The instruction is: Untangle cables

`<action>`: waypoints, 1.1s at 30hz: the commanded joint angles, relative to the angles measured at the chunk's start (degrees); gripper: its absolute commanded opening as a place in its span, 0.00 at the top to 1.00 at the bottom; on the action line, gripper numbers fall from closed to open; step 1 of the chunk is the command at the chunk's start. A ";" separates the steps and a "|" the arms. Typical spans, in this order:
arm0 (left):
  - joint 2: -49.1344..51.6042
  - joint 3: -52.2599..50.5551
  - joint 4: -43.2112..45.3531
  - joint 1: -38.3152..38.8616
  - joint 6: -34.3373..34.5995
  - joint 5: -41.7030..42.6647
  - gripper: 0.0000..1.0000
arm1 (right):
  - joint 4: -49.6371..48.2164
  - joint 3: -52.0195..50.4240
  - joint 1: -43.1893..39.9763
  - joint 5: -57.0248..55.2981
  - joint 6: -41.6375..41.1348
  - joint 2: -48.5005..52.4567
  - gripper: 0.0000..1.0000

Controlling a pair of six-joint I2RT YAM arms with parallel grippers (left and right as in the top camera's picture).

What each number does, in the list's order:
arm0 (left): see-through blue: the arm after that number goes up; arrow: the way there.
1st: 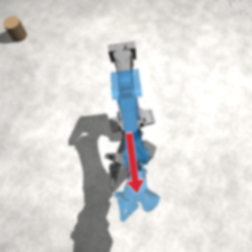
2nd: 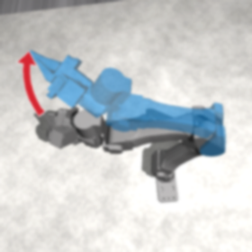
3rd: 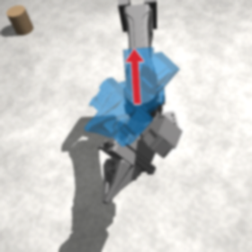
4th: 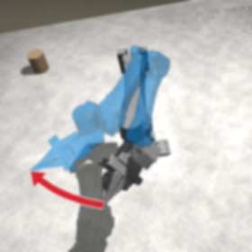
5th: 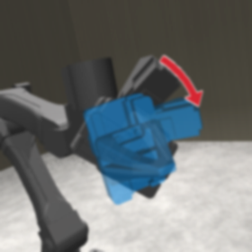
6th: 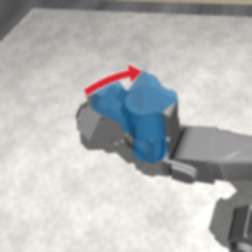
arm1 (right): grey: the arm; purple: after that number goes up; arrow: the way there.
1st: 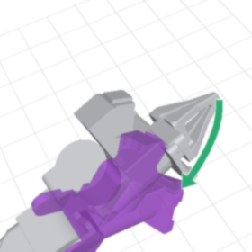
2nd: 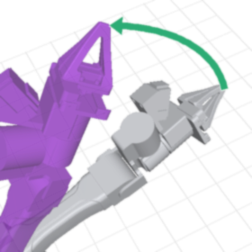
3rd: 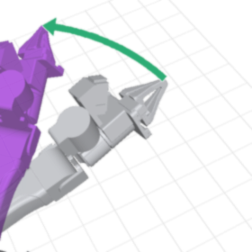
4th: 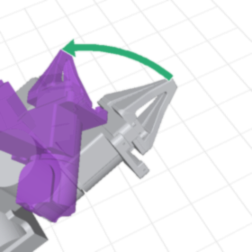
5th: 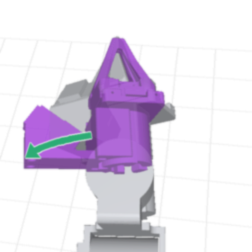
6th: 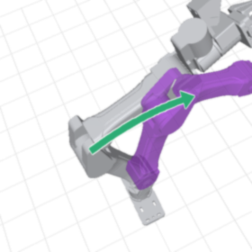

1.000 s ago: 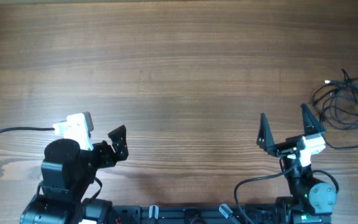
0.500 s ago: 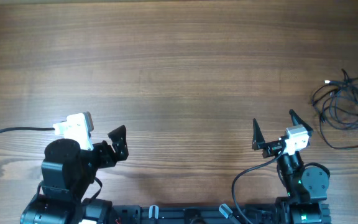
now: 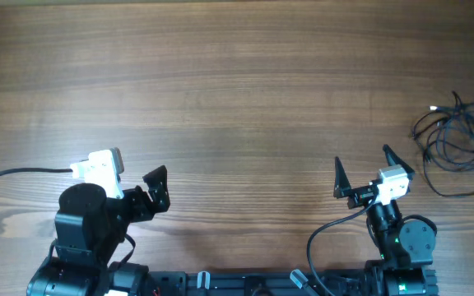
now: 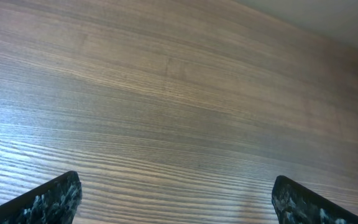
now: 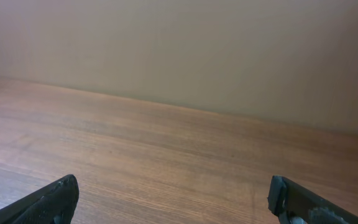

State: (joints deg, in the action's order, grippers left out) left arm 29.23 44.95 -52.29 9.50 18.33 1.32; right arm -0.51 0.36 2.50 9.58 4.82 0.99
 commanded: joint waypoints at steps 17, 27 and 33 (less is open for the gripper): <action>-0.31 -0.39 0.13 0.26 0.52 -0.79 0.00 | -0.07 -0.07 -0.22 -0.74 -2.14 -0.83 0.00; -0.31 -0.39 0.13 0.26 0.52 -0.79 0.00 | -0.07 -0.07 -0.22 -0.74 -2.14 -0.79 0.00; -0.31 -0.39 0.13 0.26 0.52 -0.79 0.00 | -0.07 -0.07 -0.22 -0.74 -2.14 -0.79 0.00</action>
State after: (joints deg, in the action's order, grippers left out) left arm 29.23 44.95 -52.29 9.50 18.33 1.30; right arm -0.40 0.36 2.50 9.37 3.70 0.99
